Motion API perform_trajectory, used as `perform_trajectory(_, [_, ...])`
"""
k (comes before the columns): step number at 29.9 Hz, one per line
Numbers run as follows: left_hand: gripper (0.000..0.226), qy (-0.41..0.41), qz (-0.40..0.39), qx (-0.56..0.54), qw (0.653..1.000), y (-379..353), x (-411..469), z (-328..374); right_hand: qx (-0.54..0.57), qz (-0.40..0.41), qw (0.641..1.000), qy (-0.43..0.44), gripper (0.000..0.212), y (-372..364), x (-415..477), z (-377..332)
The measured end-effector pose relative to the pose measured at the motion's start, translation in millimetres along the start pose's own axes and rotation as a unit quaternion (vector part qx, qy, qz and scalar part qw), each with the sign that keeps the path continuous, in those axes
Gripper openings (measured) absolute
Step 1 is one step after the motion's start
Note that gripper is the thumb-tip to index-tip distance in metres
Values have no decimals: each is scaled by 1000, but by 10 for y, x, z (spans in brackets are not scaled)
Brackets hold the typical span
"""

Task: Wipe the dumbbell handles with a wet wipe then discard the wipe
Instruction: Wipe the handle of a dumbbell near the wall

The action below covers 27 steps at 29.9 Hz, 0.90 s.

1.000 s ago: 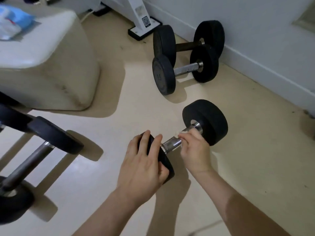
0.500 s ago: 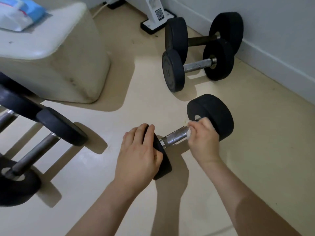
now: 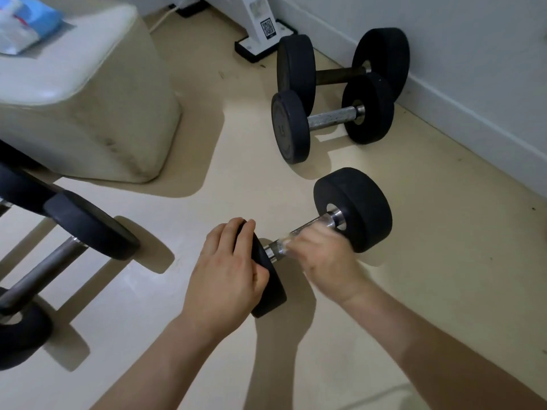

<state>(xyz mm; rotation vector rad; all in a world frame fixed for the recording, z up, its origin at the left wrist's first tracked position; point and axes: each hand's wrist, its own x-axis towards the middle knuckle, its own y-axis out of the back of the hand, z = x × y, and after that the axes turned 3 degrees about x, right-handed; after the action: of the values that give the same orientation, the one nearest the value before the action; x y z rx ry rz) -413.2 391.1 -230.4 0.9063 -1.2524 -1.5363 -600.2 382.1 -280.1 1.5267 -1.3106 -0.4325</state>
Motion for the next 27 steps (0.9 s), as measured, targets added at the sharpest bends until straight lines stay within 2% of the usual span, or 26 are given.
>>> perform_trajectory(2, [61, -5, 10, -5, 1000, 6, 17, 5, -2, -15, 999, 49, 15, -111, 24, -199])
perform_trajectory(4, [60, -11, 13, -8, 1000, 8, 34, -28, -15, -9, 999, 50, 14, -93, 36, -129])
perform_trajectory(6, [63, 1, 4, -16, 1000, -2, 60, -73, -47, 35, 998, -29, 13, -8, -6, 107])
perform_trajectory(8, [64, 11, -7, -24, 1000, -5, 86, -94, -43, 81, 985, -146, 22, 14, -79, 222])
perform_trajectory(10, [64, 24, -17, -36, 999, 5, 127, -97, -15, 111, 976, -189, 25, -102, -53, 55])
perform_trajectory(13, [65, 42, -33, -54, 997, 25, 206, -116, -11, 53, 992, -113, 17, -278, 62, -266])
perform_trajectory(15, [64, 54, -45, -65, 995, 28, 258, -156, -26, -8, 997, -70, 18, -191, 149, -161])
perform_trajectory(16, [62, 59, -51, -70, 995, 26, 286, -180, -44, -17, 995, -83, 20, -111, 196, -38])
perform_trajectory(19, [63, 63, -55, -72, 994, 19, 330, -213, -61, 47, 975, -208, 29, 13, 231, 158])
perform_trajectory(21, [68, 62, -54, -67, 994, 31, 310, -191, -46, 50, 976, -206, 28, -83, 197, -80])
perform_trajectory(24, [67, 50, -53, -55, 996, 55, 242, -143, -11, -17, 991, -133, 25, -172, 89, -283])
perform_trajectory(26, [67, 43, -54, -50, 996, 56, 208, -127, -39, -11, 983, -180, 28, -80, 141, -17])
perform_trajectory(27, [66, 42, -54, -49, 997, 54, 185, -113, -58, 25, 973, -221, 28, -57, 146, 118])
